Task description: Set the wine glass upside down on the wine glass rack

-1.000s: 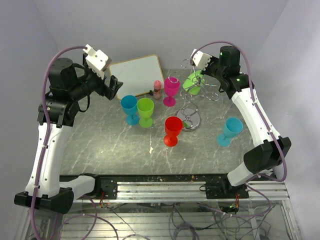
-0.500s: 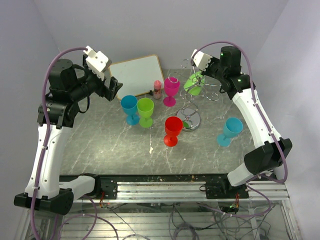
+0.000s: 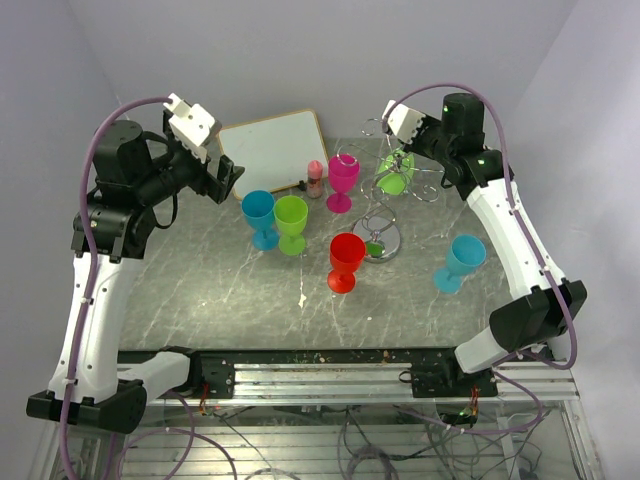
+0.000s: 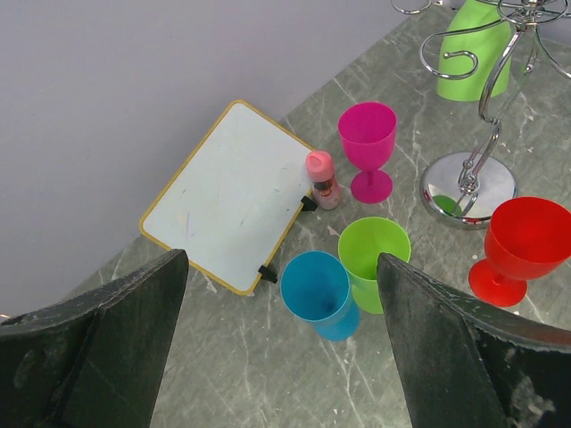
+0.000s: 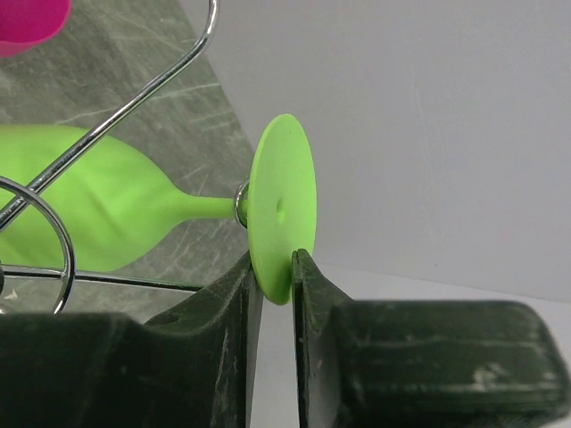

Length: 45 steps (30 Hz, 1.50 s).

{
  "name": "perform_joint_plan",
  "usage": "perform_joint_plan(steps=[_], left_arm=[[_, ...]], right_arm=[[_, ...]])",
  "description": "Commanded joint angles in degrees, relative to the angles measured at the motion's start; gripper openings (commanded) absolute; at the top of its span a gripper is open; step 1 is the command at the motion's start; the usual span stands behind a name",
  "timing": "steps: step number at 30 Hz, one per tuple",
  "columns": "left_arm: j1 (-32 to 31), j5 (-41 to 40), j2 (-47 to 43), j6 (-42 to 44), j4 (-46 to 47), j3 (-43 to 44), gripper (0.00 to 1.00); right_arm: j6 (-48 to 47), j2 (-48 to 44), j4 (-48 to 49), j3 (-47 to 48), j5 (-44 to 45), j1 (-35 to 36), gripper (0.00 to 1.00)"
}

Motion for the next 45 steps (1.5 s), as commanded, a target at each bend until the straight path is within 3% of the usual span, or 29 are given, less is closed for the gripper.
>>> perform_joint_plan(steps=[1, 32, 45], left_arm=[[0.52, 1.26, -1.02, 0.97, -0.16, -0.58, 0.97], [0.59, 0.77, -0.19, 1.82, -0.09, -0.92, 0.98], [0.60, -1.89, -0.02, 0.57, 1.74, -3.98, 1.00]], right_arm=[[1.10, -1.94, -0.31, 0.82, -1.20, 0.33, 0.19], [2.61, -5.34, -2.38, -1.08, -1.88, 0.29, 0.22], [9.70, -10.38, -2.24, -1.69, 0.85, 0.22, 0.32]])
